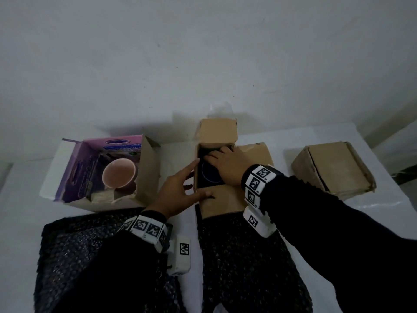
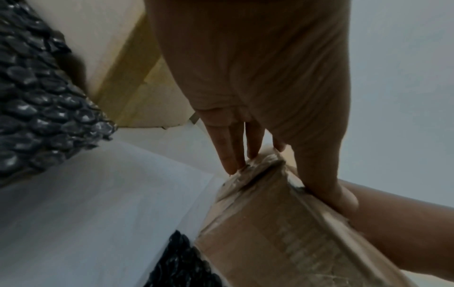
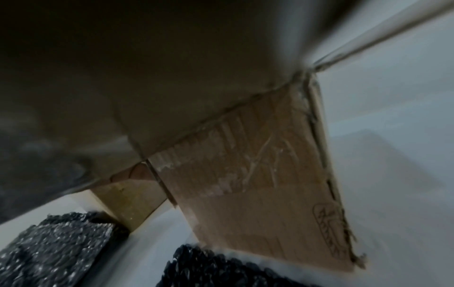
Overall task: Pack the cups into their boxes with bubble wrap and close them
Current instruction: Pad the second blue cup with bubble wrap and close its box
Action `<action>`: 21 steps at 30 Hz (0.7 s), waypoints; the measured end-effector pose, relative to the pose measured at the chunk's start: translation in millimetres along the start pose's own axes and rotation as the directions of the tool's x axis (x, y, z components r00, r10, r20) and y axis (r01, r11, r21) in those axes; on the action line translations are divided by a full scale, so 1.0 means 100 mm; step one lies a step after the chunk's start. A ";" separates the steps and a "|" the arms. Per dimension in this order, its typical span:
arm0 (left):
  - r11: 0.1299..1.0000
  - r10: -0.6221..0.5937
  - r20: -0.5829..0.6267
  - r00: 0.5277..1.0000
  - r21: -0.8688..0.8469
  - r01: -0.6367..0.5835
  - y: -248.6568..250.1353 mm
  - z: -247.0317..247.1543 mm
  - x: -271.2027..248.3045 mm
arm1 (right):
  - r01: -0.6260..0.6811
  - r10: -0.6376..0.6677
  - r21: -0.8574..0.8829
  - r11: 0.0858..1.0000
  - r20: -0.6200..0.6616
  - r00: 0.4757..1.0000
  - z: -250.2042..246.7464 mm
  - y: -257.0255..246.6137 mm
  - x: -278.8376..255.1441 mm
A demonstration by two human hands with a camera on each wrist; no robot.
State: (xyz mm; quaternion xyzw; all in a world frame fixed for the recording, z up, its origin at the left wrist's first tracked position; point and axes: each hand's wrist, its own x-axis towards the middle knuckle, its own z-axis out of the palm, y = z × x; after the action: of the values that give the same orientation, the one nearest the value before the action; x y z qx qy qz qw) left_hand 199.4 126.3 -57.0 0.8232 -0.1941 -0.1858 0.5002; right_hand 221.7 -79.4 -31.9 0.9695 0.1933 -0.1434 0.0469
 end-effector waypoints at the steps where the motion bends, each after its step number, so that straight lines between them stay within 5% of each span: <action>1: 1.000 -0.008 0.011 1.000 -0.004 0.008 -0.01 -0.02 0.00 | 0.002 -0.002 0.007 1.000 0.022 1.000 -0.02 -0.01 0.01; 3: 1.000 -0.019 0.013 1.000 0.022 0.019 -0.02 -0.03 0.01 | 0.012 -0.012 0.021 1.000 0.007 1.000 -0.03 -0.01 -0.02; 8: 0.981 0.017 -0.012 1.000 0.191 -0.014 -0.01 0.01 -0.02 | -0.087 0.075 -0.032 0.996 -0.267 0.961 0.05 0.21 -0.29; 15: 0.947 0.051 -0.112 0.992 0.322 -0.013 -0.04 0.25 0.07 | -0.193 0.194 -0.045 0.980 0.034 0.980 0.07 0.30 -0.25; 21: 0.920 0.082 -0.138 0.987 0.392 -0.021 0.03 0.30 0.08 | -0.192 0.182 -0.103 0.976 -0.098 0.978 -0.03 0.32 -0.36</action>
State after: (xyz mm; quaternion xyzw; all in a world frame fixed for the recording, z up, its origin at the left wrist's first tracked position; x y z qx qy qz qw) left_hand 191.1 98.5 -68.5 0.9123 -0.2102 -0.0672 0.3449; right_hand 202.9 -121.0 -17.7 0.9846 0.1108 -0.0844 0.1056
